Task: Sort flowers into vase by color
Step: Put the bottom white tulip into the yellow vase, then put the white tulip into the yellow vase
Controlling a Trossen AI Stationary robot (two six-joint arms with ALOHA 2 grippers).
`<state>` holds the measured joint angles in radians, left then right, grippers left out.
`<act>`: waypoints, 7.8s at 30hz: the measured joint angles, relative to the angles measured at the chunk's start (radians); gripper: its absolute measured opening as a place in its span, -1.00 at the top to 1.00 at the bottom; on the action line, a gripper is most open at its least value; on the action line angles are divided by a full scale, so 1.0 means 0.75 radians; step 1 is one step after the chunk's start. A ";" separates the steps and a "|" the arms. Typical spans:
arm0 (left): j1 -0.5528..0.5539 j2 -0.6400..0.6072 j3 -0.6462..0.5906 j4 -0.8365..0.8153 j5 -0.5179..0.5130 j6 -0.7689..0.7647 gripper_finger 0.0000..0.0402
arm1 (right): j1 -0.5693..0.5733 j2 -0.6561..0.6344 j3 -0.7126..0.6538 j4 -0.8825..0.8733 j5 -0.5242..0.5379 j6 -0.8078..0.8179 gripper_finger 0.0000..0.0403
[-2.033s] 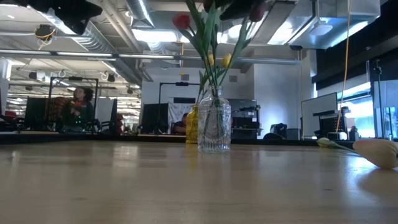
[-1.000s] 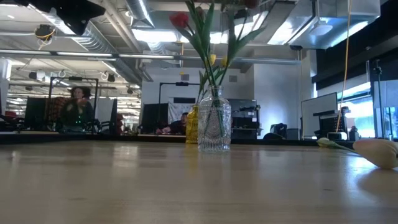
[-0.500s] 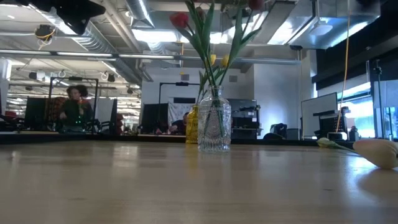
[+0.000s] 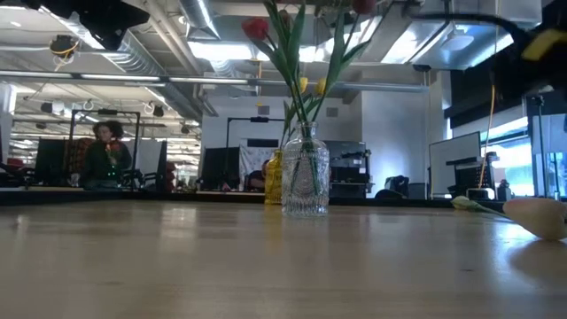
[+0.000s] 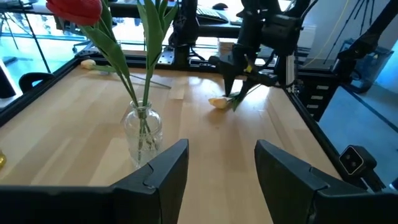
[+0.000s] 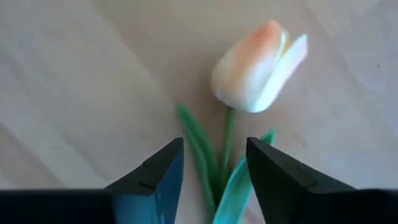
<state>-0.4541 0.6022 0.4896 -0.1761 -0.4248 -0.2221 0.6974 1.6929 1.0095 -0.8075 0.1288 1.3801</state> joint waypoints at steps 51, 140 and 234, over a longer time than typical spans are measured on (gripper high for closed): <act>0.065 -0.019 -0.108 0.153 -0.039 0.170 0.10 | -0.861 -0.163 1.311 0.924 0.308 -2.199 0.99; 1.191 0.003 -0.607 1.130 0.730 0.111 0.10 | -1.500 0.277 0.858 1.473 0.084 -2.070 1.00; 0.949 -0.175 -0.039 0.089 0.790 0.095 0.03 | -1.423 -0.231 0.918 -0.688 0.716 -1.177 -0.46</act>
<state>0.2578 0.4709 0.4603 -0.1091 0.1677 -0.1509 -0.3695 1.5195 1.6978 -1.3236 0.6655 0.4971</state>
